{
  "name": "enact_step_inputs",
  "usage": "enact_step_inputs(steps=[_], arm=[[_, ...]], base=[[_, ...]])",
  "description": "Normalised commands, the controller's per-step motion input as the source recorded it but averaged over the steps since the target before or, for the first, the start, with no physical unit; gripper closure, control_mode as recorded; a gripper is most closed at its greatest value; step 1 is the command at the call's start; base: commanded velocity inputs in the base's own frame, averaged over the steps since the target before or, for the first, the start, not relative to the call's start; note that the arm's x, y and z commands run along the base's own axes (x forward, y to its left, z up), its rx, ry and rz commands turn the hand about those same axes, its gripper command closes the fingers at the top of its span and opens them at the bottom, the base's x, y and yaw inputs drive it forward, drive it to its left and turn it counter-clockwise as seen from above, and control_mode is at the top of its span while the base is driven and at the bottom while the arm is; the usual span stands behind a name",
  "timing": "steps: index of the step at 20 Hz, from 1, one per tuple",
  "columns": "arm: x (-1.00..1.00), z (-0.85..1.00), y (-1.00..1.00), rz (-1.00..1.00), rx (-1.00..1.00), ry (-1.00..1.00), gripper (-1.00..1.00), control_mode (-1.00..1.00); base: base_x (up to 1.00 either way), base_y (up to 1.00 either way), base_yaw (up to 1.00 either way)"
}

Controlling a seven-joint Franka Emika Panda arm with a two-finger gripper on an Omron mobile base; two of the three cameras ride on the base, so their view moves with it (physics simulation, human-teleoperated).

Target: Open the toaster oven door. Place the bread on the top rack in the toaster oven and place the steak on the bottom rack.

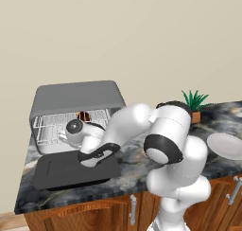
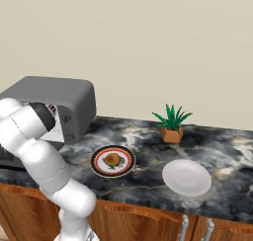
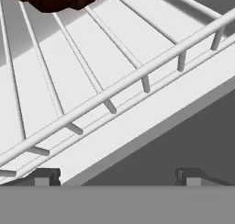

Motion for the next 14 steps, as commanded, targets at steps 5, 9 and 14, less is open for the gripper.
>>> enact_step_inputs(steps=[5, 9, 14], arm=[[0.14, -0.06, 0.00, -0.14, 0.09, 0.00, -1.00, -1.00], [-0.11, -0.05, 0.12, -0.05, 0.10, 0.00, -1.00, -1.00], [-0.36, 0.02, 0.20, 0.00, 0.07, 0.00, -1.00, -1.00]], base=[[0.00, 0.00, 0.00], [0.00, 0.00, 0.00], [0.00, 0.00, 0.00]])
